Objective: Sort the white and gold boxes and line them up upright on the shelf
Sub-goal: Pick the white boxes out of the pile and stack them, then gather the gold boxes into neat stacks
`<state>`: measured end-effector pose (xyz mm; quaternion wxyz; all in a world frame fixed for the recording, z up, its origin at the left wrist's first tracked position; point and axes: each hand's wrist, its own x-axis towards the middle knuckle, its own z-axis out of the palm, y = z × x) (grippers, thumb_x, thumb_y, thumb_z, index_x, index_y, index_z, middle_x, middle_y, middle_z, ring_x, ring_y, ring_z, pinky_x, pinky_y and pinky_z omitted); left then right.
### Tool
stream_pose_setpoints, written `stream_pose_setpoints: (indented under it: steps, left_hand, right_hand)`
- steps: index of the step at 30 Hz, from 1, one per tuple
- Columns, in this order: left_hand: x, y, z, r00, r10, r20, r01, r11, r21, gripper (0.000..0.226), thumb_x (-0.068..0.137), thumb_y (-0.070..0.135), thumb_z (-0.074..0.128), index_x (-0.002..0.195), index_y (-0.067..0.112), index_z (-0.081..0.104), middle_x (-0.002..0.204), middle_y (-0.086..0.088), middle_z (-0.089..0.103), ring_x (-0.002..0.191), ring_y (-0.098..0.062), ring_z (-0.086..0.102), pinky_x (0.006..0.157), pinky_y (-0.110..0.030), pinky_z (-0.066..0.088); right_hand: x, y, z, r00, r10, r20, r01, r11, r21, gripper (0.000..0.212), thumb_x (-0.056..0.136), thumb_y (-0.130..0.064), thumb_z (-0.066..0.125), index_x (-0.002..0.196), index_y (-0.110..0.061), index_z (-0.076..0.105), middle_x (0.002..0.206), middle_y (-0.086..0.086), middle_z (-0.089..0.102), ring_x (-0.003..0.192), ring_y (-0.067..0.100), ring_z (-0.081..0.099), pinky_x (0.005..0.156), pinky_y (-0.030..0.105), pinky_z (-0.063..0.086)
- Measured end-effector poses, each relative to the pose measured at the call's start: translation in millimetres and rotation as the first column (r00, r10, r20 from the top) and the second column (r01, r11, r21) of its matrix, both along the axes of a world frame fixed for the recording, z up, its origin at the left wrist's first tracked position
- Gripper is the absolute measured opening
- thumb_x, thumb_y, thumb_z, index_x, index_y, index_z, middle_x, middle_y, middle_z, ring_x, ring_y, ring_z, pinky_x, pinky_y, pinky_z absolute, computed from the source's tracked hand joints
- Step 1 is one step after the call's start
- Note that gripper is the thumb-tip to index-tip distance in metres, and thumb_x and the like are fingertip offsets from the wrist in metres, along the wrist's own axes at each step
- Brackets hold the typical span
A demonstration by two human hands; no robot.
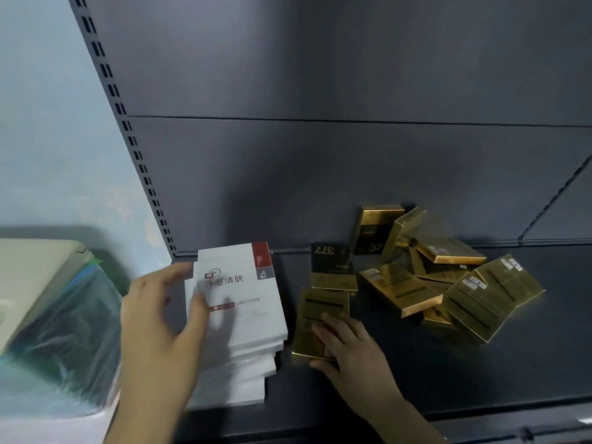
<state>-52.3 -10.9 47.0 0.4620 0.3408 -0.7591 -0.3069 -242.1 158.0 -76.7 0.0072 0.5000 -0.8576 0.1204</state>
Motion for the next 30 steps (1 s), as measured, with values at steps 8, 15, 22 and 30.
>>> stream_pose_setpoints:
  steps: [8,15,22,30]
  left_hand:
    - [-41,97,5,0.962,-0.226,-0.154,0.214,0.973,-0.091,0.022,0.086,0.024,0.049,0.097,0.037,0.061,0.092,0.017,0.063,0.086,-0.006,0.060,0.079,-0.008,0.041]
    - [-139,171,-68,0.917,-0.398,0.003,0.326,0.756,0.568,0.019,0.096,0.023,0.054,0.090,0.039,0.063,0.081,0.008,0.071,0.071,-0.003,0.062,0.073,-0.026,0.049]
    - [-192,201,-102,0.929,-0.177,-0.324,0.362,0.258,0.896,0.024,0.095,0.030,0.059,0.118,0.024,0.056,0.105,-0.012,0.075,0.092,-0.029,0.074,0.069,-0.037,0.059]
    - [-165,163,-99,0.979,0.086,-0.185,0.104,0.570,0.815,0.031,0.097,0.003,0.047,0.120,0.020,0.056,0.076,-0.010,0.064,0.055,-0.020,0.056,0.047,-0.027,0.053]
  right_hand:
    - [-30,44,14,0.976,-0.002,-0.219,-0.069,0.947,-0.315,0.043,0.083,-0.046,0.053,0.106,-0.015,0.073,0.108,-0.001,0.073,0.099,0.022,0.067,0.081,0.030,0.056]
    - [-71,88,39,0.872,0.043,0.487,0.238,0.832,-0.500,0.041,0.090,-0.050,0.036,0.113,-0.030,0.063,0.109,-0.009,0.066,0.098,0.010,0.064,0.078,0.020,0.054]
    - [-83,123,28,0.237,0.146,0.960,0.476,0.845,-0.246,0.013,0.099,-0.022,0.048,0.102,-0.025,0.061,0.092,0.007,0.071,0.068,0.016,0.068,0.052,0.025,0.054]
    - [-135,148,48,0.480,0.051,0.876,0.323,0.918,-0.231,0.024,0.093,-0.012,0.054,0.085,-0.031,0.067,0.080,-0.007,0.072,0.067,0.003,0.067,0.057,0.018,0.051]
